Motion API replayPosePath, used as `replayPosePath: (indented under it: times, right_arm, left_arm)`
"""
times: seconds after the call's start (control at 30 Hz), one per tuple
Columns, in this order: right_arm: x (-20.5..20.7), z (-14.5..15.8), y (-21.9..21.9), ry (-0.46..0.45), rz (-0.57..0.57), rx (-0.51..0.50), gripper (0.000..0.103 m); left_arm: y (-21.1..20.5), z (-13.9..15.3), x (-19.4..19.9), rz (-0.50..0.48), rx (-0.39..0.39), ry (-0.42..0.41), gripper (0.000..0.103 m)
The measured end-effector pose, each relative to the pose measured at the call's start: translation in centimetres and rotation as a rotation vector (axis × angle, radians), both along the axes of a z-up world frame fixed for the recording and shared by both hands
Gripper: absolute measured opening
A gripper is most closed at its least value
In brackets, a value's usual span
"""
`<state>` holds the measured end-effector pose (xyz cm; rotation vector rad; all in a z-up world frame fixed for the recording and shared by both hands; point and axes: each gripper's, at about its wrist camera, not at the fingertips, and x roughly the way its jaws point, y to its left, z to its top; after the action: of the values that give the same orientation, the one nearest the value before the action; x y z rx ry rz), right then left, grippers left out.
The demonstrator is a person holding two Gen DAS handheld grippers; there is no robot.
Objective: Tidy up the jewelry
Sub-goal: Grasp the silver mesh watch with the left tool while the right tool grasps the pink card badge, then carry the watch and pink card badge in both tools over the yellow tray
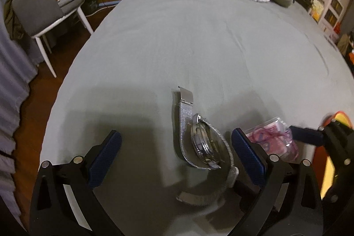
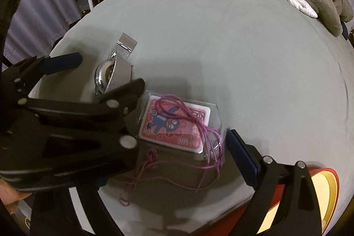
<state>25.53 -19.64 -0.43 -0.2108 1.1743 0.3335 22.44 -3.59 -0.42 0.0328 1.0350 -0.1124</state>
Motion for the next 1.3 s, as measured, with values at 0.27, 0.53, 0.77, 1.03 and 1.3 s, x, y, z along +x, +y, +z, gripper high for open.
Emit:
replayPosePath:
  times: [0.27,0.53,0.77,1.03,1.3]
  right_arm:
    - [0.2,-0.1,0.2,-0.006,0.009,-0.012,0.085]
    - [-0.2,0.1,0.6,-0.035,0.029,-0.024,0.074]
    - [-0.6,0.4,0.7,-0.061,0.035,-0.022,0.067]
    - [-0.9,0.9,0.5,-0.079,0.028,-0.004,0.065]
    - [-2.0,3.4,-0.1,-0.115,0.010,0.035,0.065]
  left_arm:
    - [-0.1,-0.5,-0.2,-0.024,0.049,-0.026,0.090]
    - [2.0,0.3,-0.3,0.057,0.032,-0.053,0.028]
    - [2.2,0.5,-0.6,0.048,0.028,-0.057,0.026]
    - [2.5,0.8,-0.9,0.057,0.005,-0.050,0.025]
    - [2.7,1.8,-2.1,0.070,-0.001,-0.046,0.025]
